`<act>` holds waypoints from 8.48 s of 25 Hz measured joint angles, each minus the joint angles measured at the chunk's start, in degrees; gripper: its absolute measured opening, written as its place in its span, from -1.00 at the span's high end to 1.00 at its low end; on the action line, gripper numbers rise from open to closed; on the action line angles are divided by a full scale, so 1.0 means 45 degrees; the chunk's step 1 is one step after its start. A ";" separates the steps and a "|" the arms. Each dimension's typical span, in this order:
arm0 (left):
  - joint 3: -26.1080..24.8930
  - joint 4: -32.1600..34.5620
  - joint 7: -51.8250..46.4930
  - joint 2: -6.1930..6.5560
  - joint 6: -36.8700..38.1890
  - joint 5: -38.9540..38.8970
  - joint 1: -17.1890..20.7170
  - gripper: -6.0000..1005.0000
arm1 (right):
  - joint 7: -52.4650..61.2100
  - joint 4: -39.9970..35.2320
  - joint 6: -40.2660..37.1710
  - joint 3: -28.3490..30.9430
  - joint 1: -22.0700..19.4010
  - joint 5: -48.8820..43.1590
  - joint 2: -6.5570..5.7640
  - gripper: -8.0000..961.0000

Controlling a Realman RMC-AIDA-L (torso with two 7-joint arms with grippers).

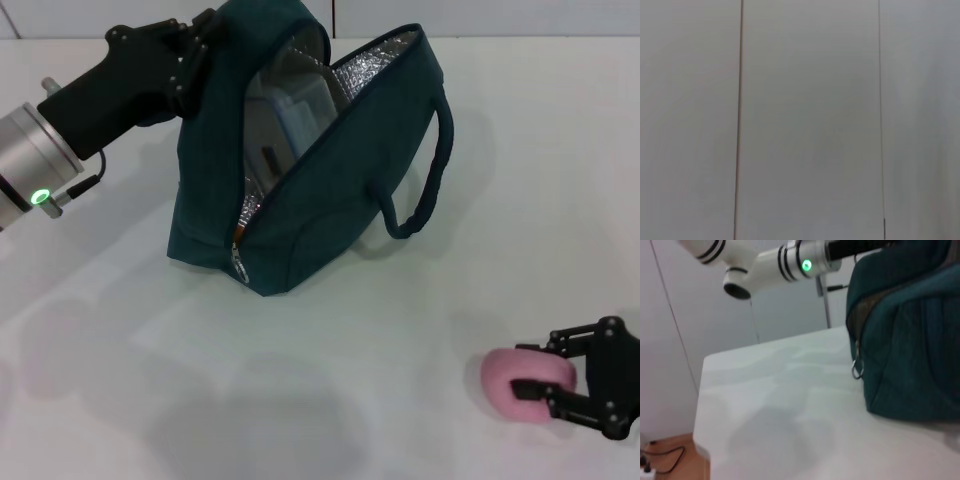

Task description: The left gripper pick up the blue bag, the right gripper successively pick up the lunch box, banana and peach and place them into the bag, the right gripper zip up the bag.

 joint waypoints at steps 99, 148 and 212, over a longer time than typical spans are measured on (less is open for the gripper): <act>0.0000 0.0569 0.1467 -0.0060 0.1019 0.0225 0.0067 0.92 | 0.2028 0.0770 0.5245 -0.4588 0.2798 0.4315 0.0256 0.06; -0.0024 0.6442 1.1021 -0.0263 -0.0312 0.1093 0.3380 0.43 | 0.0942 0.2117 0.1808 -0.3912 0.2444 0.9380 -0.1027 0.62; -0.0058 0.7169 1.1335 -0.0271 -0.1422 0.1245 0.3196 0.30 | -0.0708 0.4020 0.0124 -0.0812 0.2159 0.0818 0.0262 0.12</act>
